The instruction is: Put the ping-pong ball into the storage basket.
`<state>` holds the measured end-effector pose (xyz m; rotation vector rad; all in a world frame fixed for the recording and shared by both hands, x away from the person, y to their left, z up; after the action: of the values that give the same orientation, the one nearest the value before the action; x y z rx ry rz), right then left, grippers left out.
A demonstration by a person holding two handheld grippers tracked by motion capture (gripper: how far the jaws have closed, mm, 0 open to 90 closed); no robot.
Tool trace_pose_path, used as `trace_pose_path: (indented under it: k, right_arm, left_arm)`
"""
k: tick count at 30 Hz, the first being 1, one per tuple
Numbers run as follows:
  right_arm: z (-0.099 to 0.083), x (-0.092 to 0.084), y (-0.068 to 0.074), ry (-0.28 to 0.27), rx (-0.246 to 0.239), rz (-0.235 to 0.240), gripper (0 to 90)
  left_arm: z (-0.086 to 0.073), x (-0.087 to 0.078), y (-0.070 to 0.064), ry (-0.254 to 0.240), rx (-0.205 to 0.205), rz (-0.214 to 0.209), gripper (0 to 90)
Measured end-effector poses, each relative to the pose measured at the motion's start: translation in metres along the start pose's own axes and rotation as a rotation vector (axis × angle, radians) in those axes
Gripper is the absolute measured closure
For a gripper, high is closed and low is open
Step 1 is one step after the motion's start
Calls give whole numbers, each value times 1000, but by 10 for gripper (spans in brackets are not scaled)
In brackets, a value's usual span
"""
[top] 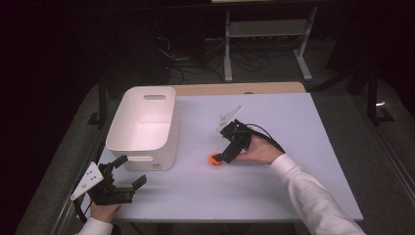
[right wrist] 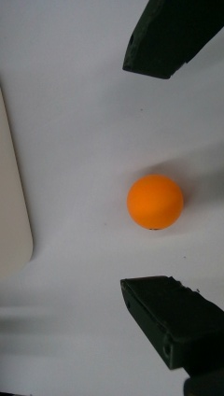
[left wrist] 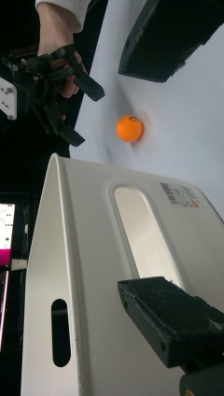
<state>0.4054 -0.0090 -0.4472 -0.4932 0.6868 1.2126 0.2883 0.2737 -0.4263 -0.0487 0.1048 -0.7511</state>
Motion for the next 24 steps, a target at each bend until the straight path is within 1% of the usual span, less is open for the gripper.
trace_pose_path:
  k: [4,5,6,8,11,12,13,16,18,19,20,21,22,24]
  right_arm:
    - [-1,6,1,9,3,8,0]
    - [-2,7,2,19,10,11,0]
    - [-2,9,2,17,-6,12,0]
    - [-4,12,3,32,-5,15,0]
    - [-5,15,4,41,-7,21,0]
    - [-5,15,4,46,2,23,0]
    - [-6,17,4,48,-7,21,0]
    - [-7,20,5,53,-2,32,0]
    - [-8,22,6,63,-7,30,0]
    - [-9,23,7,69,3,36,0]
    - [-10,25,7,73,-1,35,0]
    - [-10,26,8,81,6,34,0]
    - [-10,27,7,79,-13,24,0]
    - [-11,28,8,95,-18,16,0]
  left_arm:
    - [-1,0,0,3,2,-1,0]
    - [-1,0,0,4,2,-1,0]
    - [-1,0,0,4,3,-3,0]
    - [-1,0,-1,5,2,-5,0]
    - [0,0,-1,-4,-6,-5,0]
    - [0,0,-1,-2,-4,-5,0]
    - [0,0,-1,-3,-3,-4,0]
    - [0,0,-1,1,-3,-7,0]
    - [0,0,-1,1,-4,-7,0]
    - [0,0,-1,1,-4,-9,0]
    - [0,0,-1,-2,-7,-10,0]
    - [0,0,-2,-2,-8,-11,0]
    - [0,0,-1,2,-4,-11,0]
    - [0,0,-2,3,-3,-11,0]
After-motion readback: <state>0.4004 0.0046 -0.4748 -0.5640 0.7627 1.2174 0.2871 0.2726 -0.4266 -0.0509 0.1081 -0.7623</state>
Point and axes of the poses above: each handheld gripper's, and its own axes: x roughly forward along the jaws, z roughly out of its top, y roughly to its left, the point moved 8 cm from there along x, roughly forward along the jaws, and after that the axes turned 3 degrees about -y, right-handed, at the moved point
